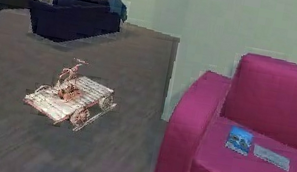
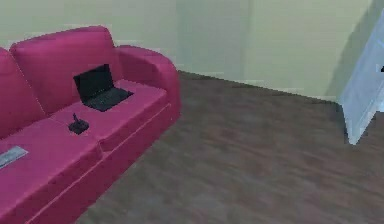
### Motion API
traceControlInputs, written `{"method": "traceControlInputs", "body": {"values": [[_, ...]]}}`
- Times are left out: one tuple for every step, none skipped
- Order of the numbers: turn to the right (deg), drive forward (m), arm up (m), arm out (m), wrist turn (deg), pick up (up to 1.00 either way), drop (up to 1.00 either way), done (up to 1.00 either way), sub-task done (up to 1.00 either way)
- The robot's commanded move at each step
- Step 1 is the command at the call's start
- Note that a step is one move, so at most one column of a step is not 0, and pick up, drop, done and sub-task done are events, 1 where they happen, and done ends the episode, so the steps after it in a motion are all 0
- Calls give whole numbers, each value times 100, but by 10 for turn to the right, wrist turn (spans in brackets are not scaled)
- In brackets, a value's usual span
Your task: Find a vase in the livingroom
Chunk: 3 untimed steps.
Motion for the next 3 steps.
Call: {"method": "traceControlInputs", "body": {"values": [[0,20,0,0,0,0,0,0,0],[-270,0,0,0,0,0,0,0,0],[0,55,0,0,0,0,0,0,0]]}}
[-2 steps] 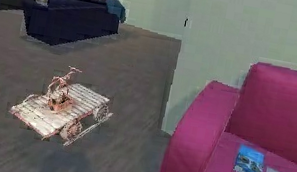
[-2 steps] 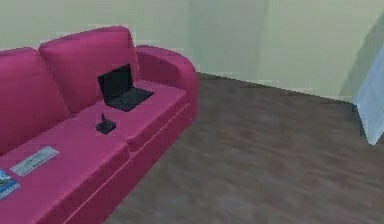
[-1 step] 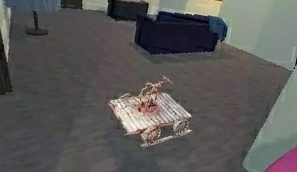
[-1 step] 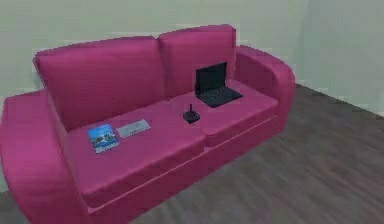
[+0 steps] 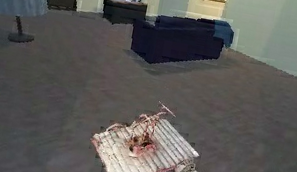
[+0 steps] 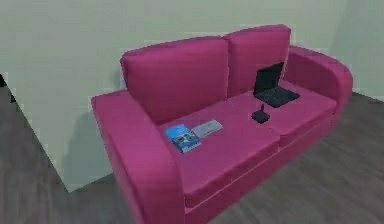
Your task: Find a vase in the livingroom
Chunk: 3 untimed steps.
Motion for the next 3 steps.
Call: {"method": "traceControlInputs", "body": {"values": [[-360,0,0,0,0,0,0,0,0],[0,100,0,0,0,0,0,0,0],[0,55,0,0,0,0,0,0,0]]}}
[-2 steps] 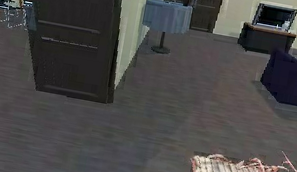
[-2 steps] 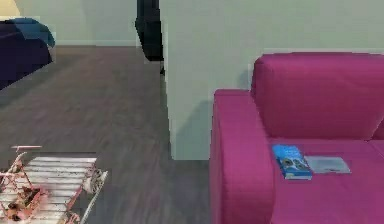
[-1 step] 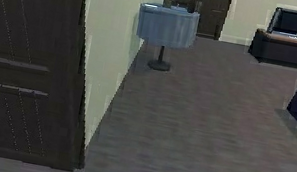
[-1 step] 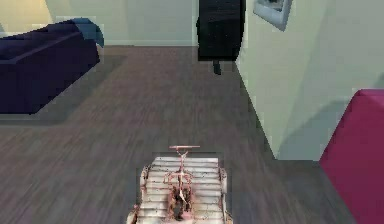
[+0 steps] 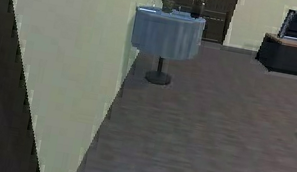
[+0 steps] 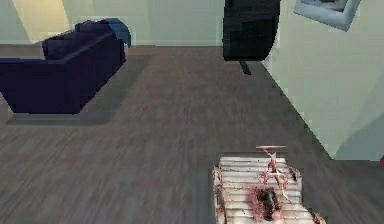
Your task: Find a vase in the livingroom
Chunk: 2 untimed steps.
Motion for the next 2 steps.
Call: {"method": "traceControlInputs", "body": {"values": [[330,0,0,0,0,0,0,0,0],[0,100,0,0,0,0,0,0,0]]}}
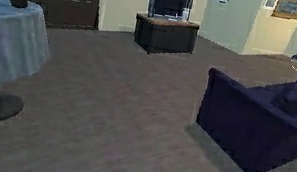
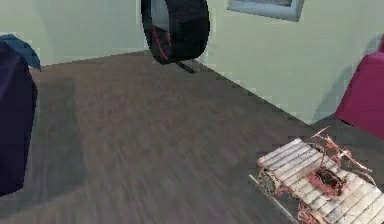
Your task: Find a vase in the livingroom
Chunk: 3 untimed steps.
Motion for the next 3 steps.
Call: {"method": "traceControlInputs", "body": {"values": [[30,0,0,0,0,0,0,0,0],[0,100,0,0,0,0,0,0,0],[0,100,0,0,0,0,0,0,0]]}}
